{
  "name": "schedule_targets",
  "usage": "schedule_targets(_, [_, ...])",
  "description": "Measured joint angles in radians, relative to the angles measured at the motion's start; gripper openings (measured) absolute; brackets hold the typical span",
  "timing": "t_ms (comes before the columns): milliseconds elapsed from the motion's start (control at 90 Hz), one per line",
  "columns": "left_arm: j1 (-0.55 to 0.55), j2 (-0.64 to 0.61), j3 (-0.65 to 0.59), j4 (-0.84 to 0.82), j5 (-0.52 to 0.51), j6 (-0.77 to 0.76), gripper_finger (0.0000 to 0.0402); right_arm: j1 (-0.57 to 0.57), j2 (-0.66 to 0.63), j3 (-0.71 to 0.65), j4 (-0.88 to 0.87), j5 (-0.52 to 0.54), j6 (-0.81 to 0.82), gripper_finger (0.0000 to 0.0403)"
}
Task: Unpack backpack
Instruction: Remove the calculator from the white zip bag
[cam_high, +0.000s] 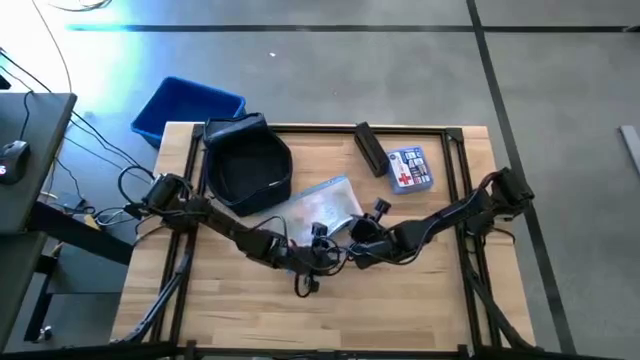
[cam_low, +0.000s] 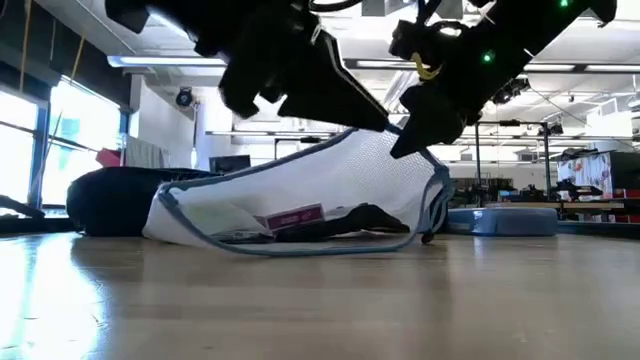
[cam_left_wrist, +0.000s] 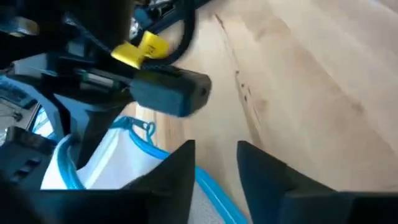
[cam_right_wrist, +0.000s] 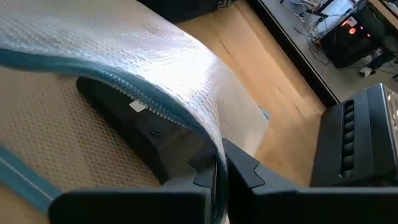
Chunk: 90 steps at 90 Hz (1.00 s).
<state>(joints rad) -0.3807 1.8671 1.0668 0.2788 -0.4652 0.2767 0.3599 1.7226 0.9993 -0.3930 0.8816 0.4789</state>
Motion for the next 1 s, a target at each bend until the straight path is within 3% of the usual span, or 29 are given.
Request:
schedule_targets(122, [0.009,0.0,0.0,0.056,0.015,-0.22,0.0132,0.0,0.0,0.0,0.001,0.0,0.003,0.0])
schedule_targets(300, [0.043,0.0,0.0,0.062,-0.016,-0.279,0.0136,0.0,0.0,0.0,0.004,0.0,0.005,0.0])
schedule_targets(367, [0.038,0.0,0.0,0.026,-0.101,-0.192,0.0136,0.0,0.0,0.0,0.003,0.0,0.007,0.0])
schedule_targets(533, [-0.013,0.0,0.0,-0.1,-0.524,0.05,0.0136,0.0,0.001,0.0,0.002,-0.002,0.003,0.0])
schedule_targets(589, [-0.02,0.0,0.001,-0.092,-0.542,0.047,0.0136,0.0,0.001,0.0,0.003,-0.002,0.001,0.0])
schedule_targets(756, [-0.005,0.015,0.002,-0.075,-0.43,-0.018,0.0136,0.0,0.001,0.0,0.003,-0.003,0.011,0.0])
schedule_targets(1000, [0.022,0.068,0.002,-0.153,-0.752,-0.002,0.0136,-0.001,0.001,0.0,0.0,-0.025,0.01,0.0])
